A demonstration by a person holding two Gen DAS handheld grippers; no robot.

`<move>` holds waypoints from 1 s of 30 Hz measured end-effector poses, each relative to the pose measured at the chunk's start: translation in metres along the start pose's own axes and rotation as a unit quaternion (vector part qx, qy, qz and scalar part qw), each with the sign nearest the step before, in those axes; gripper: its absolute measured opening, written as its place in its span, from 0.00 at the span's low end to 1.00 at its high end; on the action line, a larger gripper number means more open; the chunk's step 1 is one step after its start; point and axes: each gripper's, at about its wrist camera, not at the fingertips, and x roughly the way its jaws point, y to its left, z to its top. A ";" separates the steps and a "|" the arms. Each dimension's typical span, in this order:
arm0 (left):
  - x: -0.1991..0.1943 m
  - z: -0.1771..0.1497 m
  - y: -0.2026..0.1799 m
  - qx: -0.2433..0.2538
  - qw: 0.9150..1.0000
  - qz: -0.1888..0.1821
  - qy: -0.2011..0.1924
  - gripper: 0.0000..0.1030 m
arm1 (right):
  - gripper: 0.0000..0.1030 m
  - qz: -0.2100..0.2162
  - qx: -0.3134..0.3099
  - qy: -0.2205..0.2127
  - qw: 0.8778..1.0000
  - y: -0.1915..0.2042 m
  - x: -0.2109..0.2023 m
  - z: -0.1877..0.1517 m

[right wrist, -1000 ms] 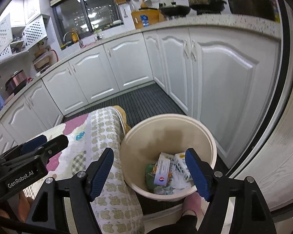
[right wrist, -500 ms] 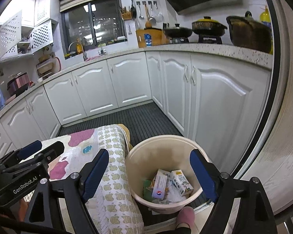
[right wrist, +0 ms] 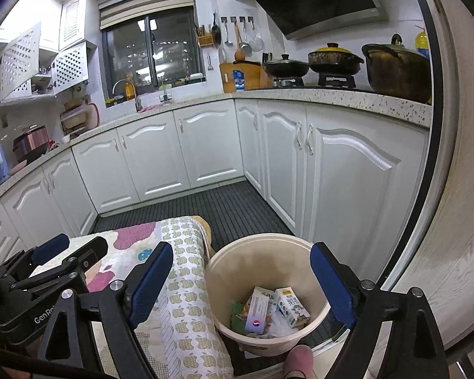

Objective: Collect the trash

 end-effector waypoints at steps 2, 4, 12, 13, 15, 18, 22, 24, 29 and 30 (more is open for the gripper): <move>-0.002 0.000 0.002 -0.003 1.000 0.000 -0.004 0.70 | 0.84 -0.001 -0.001 -0.003 1.000 0.000 -0.003 0.001; -0.004 0.000 0.003 -0.005 1.000 0.002 -0.008 0.70 | 0.84 -0.002 -0.002 -0.007 1.000 0.000 -0.004 0.002; -0.012 0.000 0.005 -0.003 1.000 0.009 -0.023 0.70 | 0.85 -0.004 -0.007 -0.018 1.000 0.003 -0.010 0.003; -0.012 0.000 0.005 -0.004 1.000 0.010 -0.024 0.70 | 0.85 -0.004 -0.008 -0.018 1.000 0.004 -0.010 0.003; -0.013 0.000 0.005 -0.003 1.000 0.011 -0.025 0.70 | 0.85 -0.005 -0.010 -0.020 1.000 0.004 -0.011 0.004; -0.013 0.000 0.004 -0.001 1.000 0.014 -0.026 0.70 | 0.85 -0.004 -0.011 -0.021 1.000 0.005 -0.012 0.005; -0.013 0.000 0.004 0.000 1.000 0.016 -0.026 0.70 | 0.86 -0.004 -0.010 -0.022 1.000 0.007 -0.013 0.004; -0.013 0.000 0.004 0.001 0.999 0.017 -0.027 0.70 | 0.86 -0.004 -0.011 -0.022 1.000 0.008 -0.013 0.004; -0.013 0.000 0.004 0.001 0.999 0.020 -0.028 0.70 | 0.86 -0.003 -0.014 -0.021 1.000 0.010 -0.012 0.005; -0.013 0.000 0.004 0.002 0.999 0.021 -0.029 0.70 | 0.86 -0.003 -0.014 -0.021 1.000 0.010 -0.012 0.005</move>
